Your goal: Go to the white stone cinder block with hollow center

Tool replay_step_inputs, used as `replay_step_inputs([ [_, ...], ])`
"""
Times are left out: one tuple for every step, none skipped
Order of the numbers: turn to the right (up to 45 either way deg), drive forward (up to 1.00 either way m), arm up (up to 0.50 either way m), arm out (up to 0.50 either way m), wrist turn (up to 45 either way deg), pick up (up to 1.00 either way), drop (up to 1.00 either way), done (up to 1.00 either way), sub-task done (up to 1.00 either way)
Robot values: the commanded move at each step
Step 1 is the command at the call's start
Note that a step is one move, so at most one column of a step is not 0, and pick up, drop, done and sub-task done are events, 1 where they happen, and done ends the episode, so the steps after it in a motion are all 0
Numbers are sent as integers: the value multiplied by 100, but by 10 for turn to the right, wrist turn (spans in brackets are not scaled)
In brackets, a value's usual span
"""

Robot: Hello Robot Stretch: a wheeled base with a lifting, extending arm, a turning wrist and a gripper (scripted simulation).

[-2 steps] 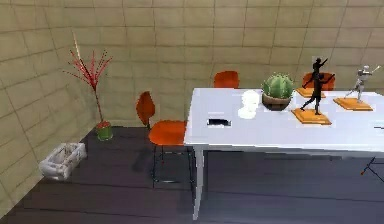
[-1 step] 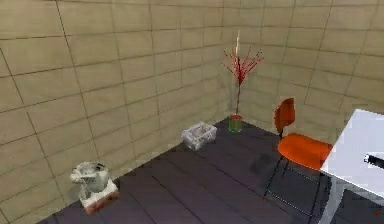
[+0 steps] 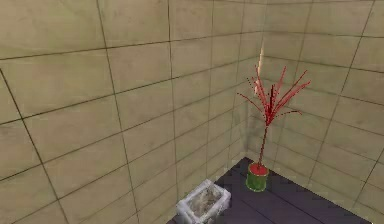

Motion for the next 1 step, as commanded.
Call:
replay_step_inputs([
  [-150, 0, 0, 0, 0, 0, 0, 0, 0],
])
